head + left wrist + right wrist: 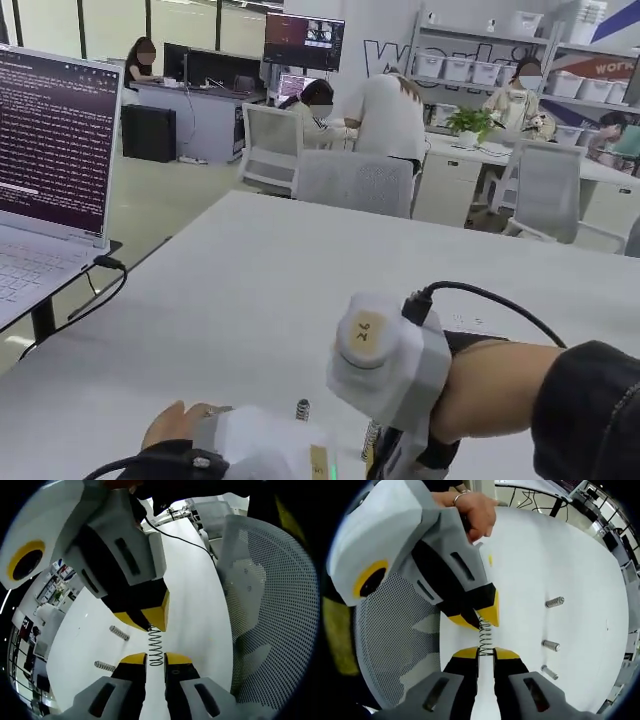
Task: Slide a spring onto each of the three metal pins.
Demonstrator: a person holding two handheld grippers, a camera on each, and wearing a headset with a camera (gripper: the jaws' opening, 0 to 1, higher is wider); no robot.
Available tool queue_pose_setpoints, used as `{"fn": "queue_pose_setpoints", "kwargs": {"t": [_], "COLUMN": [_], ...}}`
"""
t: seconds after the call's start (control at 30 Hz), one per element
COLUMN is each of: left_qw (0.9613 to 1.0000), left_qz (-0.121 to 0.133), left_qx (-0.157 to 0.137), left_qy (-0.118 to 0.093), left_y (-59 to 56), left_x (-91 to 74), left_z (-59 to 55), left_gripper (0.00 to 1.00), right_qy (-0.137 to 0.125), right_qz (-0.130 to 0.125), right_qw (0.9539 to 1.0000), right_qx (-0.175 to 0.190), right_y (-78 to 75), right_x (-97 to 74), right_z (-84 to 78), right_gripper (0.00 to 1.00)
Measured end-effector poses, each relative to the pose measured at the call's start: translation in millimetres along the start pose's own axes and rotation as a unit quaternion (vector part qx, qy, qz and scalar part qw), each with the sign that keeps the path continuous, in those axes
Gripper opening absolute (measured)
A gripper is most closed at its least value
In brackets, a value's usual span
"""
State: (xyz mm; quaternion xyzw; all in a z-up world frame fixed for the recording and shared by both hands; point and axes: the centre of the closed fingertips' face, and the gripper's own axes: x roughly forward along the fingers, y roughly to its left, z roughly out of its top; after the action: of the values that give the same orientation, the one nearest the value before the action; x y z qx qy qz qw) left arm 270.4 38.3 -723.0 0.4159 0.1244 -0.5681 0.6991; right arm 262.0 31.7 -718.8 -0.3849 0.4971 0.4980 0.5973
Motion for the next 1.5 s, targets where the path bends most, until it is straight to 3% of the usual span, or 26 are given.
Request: {"fn": "queue_pose_setpoints", "kwargs": {"t": [0.27, 0.47, 0.67, 0.77, 0.8, 0.87, 0.93, 0.97, 1.03, 1.13, 1.3, 1.5], "left_qw": [0.9998, 0.9981, 0.9933, 0.9884, 0.9854, 0.9758, 0.9699, 0.9695, 0.9631, 0.9571, 0.9522, 0.9486], "left_qz": [0.000, -0.008, -0.015, -0.020, -0.026, -0.030, -0.038, -0.034, -0.047, -0.060, -0.065, -0.074], "left_qx": [-0.019, -0.056, -0.102, -0.133, -0.145, -0.185, -0.204, -0.204, -0.218, -0.222, -0.217, -0.209], "left_qy": [-0.002, -0.025, -0.052, -0.071, -0.085, -0.113, -0.127, -0.131, -0.151, -0.176, -0.205, -0.226], "left_y": [1.6, 4.0, 7.7, 9.7, 9.3, 12.5, 14.4, 16.4, 14.6, 12.4, 10.4, 8.1], "left_x": [-0.8, -4.4, -9.2, -12.2, -13.8, -18.1, -21.2, -22.4, -25.9, -30.4, -34.5, -38.0], "left_z": [-2.3, -2.3, -6.1, -7.4, -5.2, -2.3, -4.4, -5.9, -3.2, 0.7, 5.8, 13.7], "left_gripper": [0.03, 0.02, 0.01, 0.01, 0.01, 0.01, 0.01, 0.01, 0.01, 0.01, 0.01, 0.01], "right_qy": [-0.012, -0.028, -0.053, -0.078, -0.088, -0.119, -0.139, -0.148, -0.163, -0.191, -0.210, -0.206], "right_qz": [0.002, 0.002, -0.006, -0.028, -0.033, -0.044, -0.046, -0.050, -0.056, -0.052, -0.035, -0.030], "right_qw": [0.9999, 0.9996, 0.9983, 0.9959, 0.9949, 0.9908, 0.9885, 0.9867, 0.9842, 0.9792, 0.9750, 0.9752], "right_qx": [0.004, -0.002, -0.022, -0.035, -0.037, -0.046, -0.037, -0.044, -0.042, -0.045, -0.063, -0.075], "right_y": [1.3, 2.0, 3.7, -0.5, -1.4, -2.5, -0.6, -0.6, -1.1, 2.3, 14.6, 17.1], "right_x": [-3.1, -5.8, -13.6, -18.2, -20.0, -24.7, -29.4, -31.4, -35.7, -39.3, -38.8, -38.0], "right_z": [3.4, 5.4, 11.2, 15.0, 16.6, 22.7, 24.9, 26.5, 28.8, 36.4, 44.2, 43.6], "right_gripper": [0.08, 0.09, 0.13, 0.17, 0.17, 0.19, 0.20, 0.20, 0.21, 0.21, 0.20, 0.17]}}
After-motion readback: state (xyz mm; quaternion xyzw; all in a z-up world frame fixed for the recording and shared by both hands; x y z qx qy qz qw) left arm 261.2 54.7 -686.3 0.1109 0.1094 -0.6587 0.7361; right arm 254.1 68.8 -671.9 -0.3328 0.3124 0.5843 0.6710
